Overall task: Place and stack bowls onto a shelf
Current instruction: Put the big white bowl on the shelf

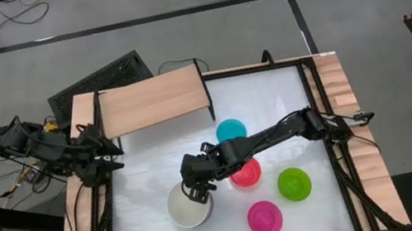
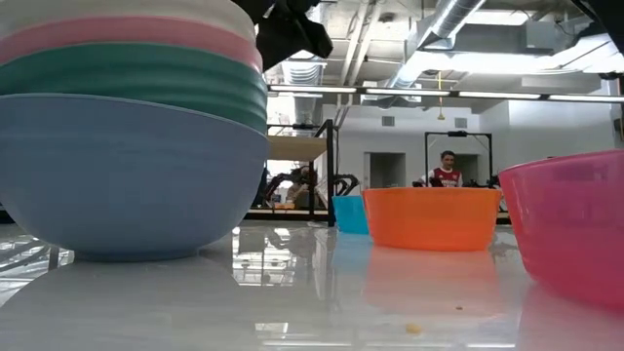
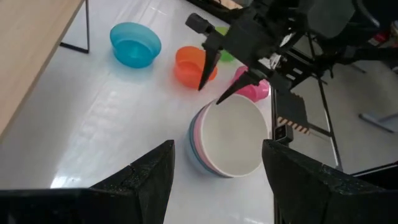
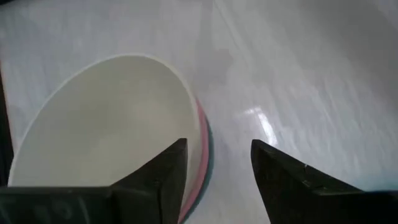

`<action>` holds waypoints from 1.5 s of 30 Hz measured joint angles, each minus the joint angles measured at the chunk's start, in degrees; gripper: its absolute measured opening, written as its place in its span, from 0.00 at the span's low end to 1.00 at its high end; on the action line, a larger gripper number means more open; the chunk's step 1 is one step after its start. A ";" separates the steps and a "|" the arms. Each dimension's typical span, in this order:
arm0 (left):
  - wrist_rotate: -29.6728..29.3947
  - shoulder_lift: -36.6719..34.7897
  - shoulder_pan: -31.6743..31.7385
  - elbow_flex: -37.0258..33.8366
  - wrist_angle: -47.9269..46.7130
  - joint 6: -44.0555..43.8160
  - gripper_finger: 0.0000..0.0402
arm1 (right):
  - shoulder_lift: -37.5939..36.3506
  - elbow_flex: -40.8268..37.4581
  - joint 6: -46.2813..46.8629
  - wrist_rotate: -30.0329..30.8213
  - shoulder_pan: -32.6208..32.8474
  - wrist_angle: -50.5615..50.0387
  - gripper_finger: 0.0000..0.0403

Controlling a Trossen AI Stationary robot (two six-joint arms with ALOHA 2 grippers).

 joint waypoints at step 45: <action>-1.46 -0.01 0.00 0.00 -1.85 -0.54 0.56 | 3.18 2.27 4.84 -0.78 0.65 -4.67 0.07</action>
